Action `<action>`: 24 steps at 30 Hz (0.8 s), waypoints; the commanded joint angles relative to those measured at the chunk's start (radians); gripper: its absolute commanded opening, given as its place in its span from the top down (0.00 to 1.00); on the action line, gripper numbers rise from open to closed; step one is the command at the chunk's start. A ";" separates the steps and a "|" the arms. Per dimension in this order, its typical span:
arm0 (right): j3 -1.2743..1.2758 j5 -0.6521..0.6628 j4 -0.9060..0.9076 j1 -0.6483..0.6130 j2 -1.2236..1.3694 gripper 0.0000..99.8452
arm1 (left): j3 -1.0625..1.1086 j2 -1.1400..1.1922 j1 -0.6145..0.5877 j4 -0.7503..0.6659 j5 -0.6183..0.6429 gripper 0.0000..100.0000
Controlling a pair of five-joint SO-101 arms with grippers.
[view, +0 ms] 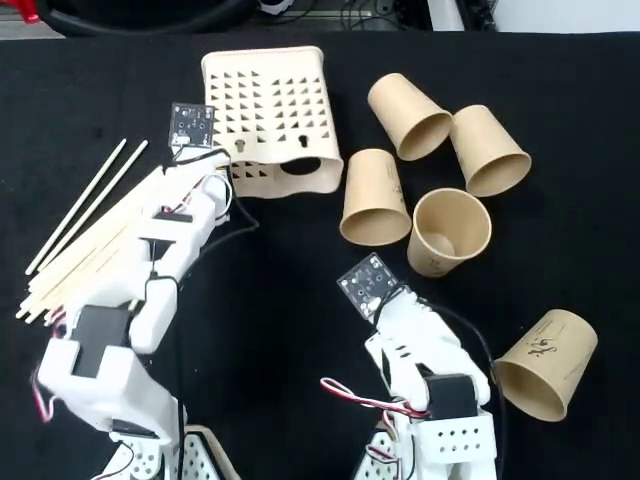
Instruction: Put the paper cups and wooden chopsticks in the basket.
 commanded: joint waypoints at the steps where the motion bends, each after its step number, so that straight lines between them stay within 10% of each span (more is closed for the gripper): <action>1: -0.007 0.012 0.009 -0.009 -0.047 0.88 | 0.090 -0.204 0.016 -0.012 0.003 0.97; 8: -0.007 0.012 0.009 -0.008 -0.047 0.88 | 0.183 -0.569 0.016 0.212 0.014 0.97; 16: -0.007 0.012 0.009 -0.006 -0.047 0.88 | -0.124 -0.750 0.039 0.810 0.172 0.97; 24: -0.007 0.008 0.009 -0.006 -0.047 0.88 | -0.407 -0.750 0.031 1.049 0.172 0.97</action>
